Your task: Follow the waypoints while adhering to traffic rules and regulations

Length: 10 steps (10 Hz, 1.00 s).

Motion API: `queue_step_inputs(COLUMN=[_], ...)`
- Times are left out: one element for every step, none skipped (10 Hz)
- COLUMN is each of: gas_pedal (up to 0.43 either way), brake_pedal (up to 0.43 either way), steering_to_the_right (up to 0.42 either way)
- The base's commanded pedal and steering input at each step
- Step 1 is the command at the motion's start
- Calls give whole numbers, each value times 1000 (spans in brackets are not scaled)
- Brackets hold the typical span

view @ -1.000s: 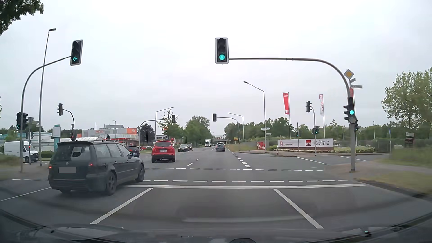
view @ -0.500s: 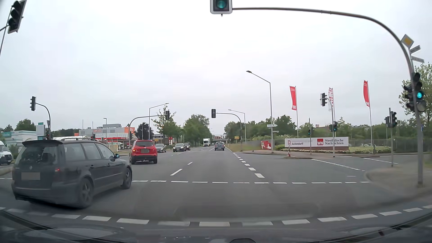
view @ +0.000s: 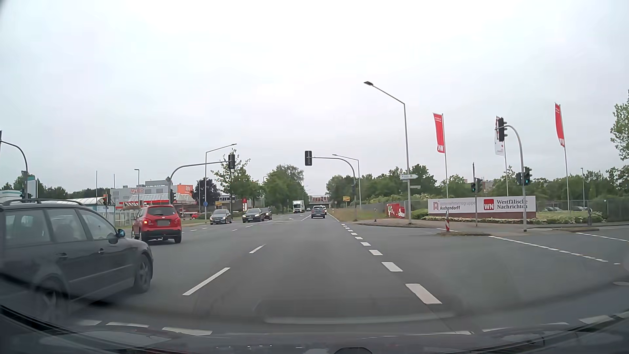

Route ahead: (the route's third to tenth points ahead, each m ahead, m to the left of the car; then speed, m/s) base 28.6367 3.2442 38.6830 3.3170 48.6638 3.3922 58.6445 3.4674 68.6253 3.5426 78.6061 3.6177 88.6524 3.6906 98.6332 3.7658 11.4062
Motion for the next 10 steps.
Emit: queue_step_inputs(gas_pedal=[209, 209, 209, 197, 197, 197, 197, 197, 197, 197], brake_pedal=[0, 0, 0, 0, 0, 0, 0, 0, 0, 0], steering_to_the_right=[-1, -1, -1, -1, -1, -1, -1, -1, -1, -3])
